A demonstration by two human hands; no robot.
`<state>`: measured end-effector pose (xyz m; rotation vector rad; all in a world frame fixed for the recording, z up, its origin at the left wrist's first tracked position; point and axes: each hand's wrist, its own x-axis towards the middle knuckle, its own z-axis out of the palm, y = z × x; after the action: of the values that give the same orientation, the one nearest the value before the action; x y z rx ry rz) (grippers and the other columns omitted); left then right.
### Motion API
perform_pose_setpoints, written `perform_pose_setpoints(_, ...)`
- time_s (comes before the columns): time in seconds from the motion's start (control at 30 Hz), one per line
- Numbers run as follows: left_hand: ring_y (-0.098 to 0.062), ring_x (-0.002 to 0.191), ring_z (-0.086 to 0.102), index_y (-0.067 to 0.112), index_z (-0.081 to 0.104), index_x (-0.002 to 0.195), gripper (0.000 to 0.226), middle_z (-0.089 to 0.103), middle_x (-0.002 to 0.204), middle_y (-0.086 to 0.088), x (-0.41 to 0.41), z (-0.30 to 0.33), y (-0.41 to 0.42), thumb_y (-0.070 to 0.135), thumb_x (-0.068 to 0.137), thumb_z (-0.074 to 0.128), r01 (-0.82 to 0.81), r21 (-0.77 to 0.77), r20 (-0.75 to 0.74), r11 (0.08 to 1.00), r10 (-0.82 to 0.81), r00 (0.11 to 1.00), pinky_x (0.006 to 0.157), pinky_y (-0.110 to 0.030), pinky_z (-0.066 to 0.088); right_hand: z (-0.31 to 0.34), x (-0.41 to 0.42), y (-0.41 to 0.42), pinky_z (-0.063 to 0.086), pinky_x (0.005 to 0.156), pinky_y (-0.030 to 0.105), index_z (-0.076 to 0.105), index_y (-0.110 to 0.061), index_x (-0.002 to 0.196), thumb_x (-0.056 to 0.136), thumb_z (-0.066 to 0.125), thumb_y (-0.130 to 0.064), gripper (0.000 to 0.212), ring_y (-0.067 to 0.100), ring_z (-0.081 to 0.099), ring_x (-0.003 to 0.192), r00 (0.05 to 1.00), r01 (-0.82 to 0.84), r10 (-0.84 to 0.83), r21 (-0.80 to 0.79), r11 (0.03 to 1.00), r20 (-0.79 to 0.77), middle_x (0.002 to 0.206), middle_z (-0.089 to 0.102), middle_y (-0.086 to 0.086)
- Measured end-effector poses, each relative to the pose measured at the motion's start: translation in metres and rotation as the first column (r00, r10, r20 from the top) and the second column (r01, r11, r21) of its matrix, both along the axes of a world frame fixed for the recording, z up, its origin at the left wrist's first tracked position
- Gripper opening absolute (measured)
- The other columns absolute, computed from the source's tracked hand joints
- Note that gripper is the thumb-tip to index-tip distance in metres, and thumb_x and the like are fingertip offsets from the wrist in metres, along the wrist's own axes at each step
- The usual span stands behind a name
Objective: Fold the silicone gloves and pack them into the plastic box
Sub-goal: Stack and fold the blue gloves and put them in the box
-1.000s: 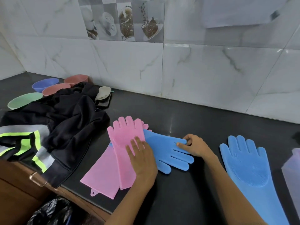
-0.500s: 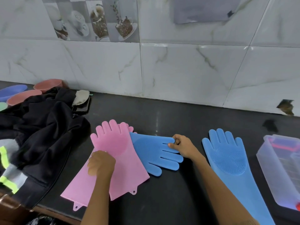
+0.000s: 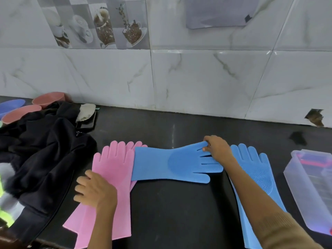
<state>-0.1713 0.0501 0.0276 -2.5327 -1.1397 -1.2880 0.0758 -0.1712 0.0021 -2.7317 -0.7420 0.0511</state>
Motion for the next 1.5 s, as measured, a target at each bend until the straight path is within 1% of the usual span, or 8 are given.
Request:
perform_pose_setpoints(0.03, -0.022, 0.08, 0.042, 0.0, 0.048, 0.104, 0.037, 0.039, 0.074, -0.012, 0.008, -0.013, 0.002, -0.005, 0.071, 0.063, -0.166, -0.258, -0.105, 0.952, 0.143, 0.984, 0.047, -0.022, 0.042, 0.004, 0.001, 0.002, 0.043, 0.084, 0.034, 0.055, -0.016, 0.114, 0.091, 0.058, -0.022, 0.025, 0.024, 0.055, 0.098, 0.994, 0.015, -0.008, -0.068, 0.998, 0.105, 0.11, 0.058, 0.006)
perform_pose_setpoints(0.1, -0.031, 0.101, 0.056, 0.004, 0.053, 0.119, 0.034, 0.057, 0.109, -0.017, 0.021, -0.022, -0.011, 0.003, 0.085, 0.053, -0.244, -0.473, -0.326, 0.846, 0.089, 0.941, 0.079, -0.04, 0.047, 0.013, -0.008, 0.007, 0.042, 0.089, 0.034, 0.042, -0.019, 0.133, 0.093, 0.056, -0.021, 0.042, 0.025, 0.05, 0.109, 0.97, 0.121, -0.102, -0.077, 0.99, 0.223, 0.125, 0.051, 0.007)
perform_pose_setpoints(0.2, -0.024, 0.123, 0.05, 0.013, 0.055, 0.123, 0.033, 0.054, 0.134, -0.006, 0.063, -0.037, -0.038, 0.01, 0.091, 0.049, 0.284, -0.448, -0.283, 0.848, -0.435, 0.854, 0.099, -0.039, 0.036, 0.014, -0.047, 0.0, 0.042, 0.075, 0.032, 0.043, -0.011, 0.129, 0.094, 0.051, -0.023, 0.037, 0.028, 0.056, 0.104, 0.924, 0.379, -0.382, 0.139, 0.915, -0.002, 0.121, 0.054, 0.012)
perform_pose_setpoints(0.3, -0.011, 0.144, 0.022, 0.021, 0.036, 0.141, 0.041, 0.03, 0.154, 0.005, 0.103, -0.046, -0.044, 0.022, 0.1, 0.034, 0.412, -0.494, -0.436, 0.766, -0.628, 0.645, 0.117, -0.035, 0.013, -0.005, -0.101, -0.012, 0.046, 0.071, 0.026, 0.055, -0.011, 0.085, 0.094, 0.044, -0.045, 0.037, 0.021, 0.067, 0.083, 0.86, 0.379, -0.351, 0.003, 0.926, -0.37, 0.092, 0.072, 0.007)
perform_pose_setpoints(0.4, -0.015, 0.135, 0.037, 0.021, 0.04, 0.137, 0.038, 0.041, 0.145, 0.002, 0.128, -0.055, -0.03, 0.026, 0.1, 0.034, 0.394, -0.515, -0.508, 0.761, -0.641, 0.575, 0.112, -0.036, 0.022, -0.017, -0.133, -0.005, 0.054, 0.071, 0.027, 0.06, -0.01, 0.081, 0.089, 0.045, -0.056, 0.048, 0.013, 0.067, 0.062, 0.762, 0.367, -0.259, 0.067, 0.928, -0.593, 0.07, 0.07, 0.0)
perform_pose_setpoints(0.63, -0.019, 0.103, 0.053, 0.024, 0.057, 0.124, 0.03, 0.058, 0.113, 0.001, 0.142, -0.052, -0.032, 0.029, 0.098, 0.042, 0.419, -0.46, -0.417, 0.783, -0.607, 0.676, 0.09, -0.03, 0.039, -0.023, -0.116, 0.014, 0.026, 0.044, 0.021, 0.035, -0.021, 0.06, 0.096, 0.042, -0.034, 0.038, 0.006, 0.034, 0.05, 0.844, 0.464, -0.399, 0.114, 0.878, -0.359, 0.061, 0.041, -0.006)
perform_pose_setpoints(1.03, -0.019, 0.082, 0.06, 0.014, 0.056, 0.089, 0.015, 0.066, 0.091, -0.002, 0.14, -0.05, -0.055, 0.028, 0.095, 0.052, 0.26, -0.711, -0.267, 0.654, -0.592, 0.76, 0.067, -0.03, 0.046, -0.025, -0.042, -0.007, 0.039, 0.067, 0.029, 0.057, -0.008, 0.104, 0.101, 0.032, -0.032, 0.036, 0.022, 0.062, 0.089, 0.83, 0.548, -0.519, 0.129, 0.826, -0.203, 0.099, 0.065, 0.006)
perform_pose_setpoints(1.5, -0.013, 0.075, 0.059, 0.017, 0.054, 0.085, 0.014, 0.063, 0.083, 0.002, 0.097, -0.053, -0.075, 0.027, 0.095, 0.054, 0.224, -0.813, -0.149, 0.537, -0.566, 0.811, 0.062, -0.024, 0.041, -0.035, -0.095, -0.02, 0.042, 0.064, 0.021, 0.058, -0.013, 0.094, 0.098, 0.044, -0.029, 0.022, 0.01, 0.055, 0.072, 0.889, 0.452, -0.421, 0.204, 0.868, -0.18, 0.089, 0.067, 0.0)
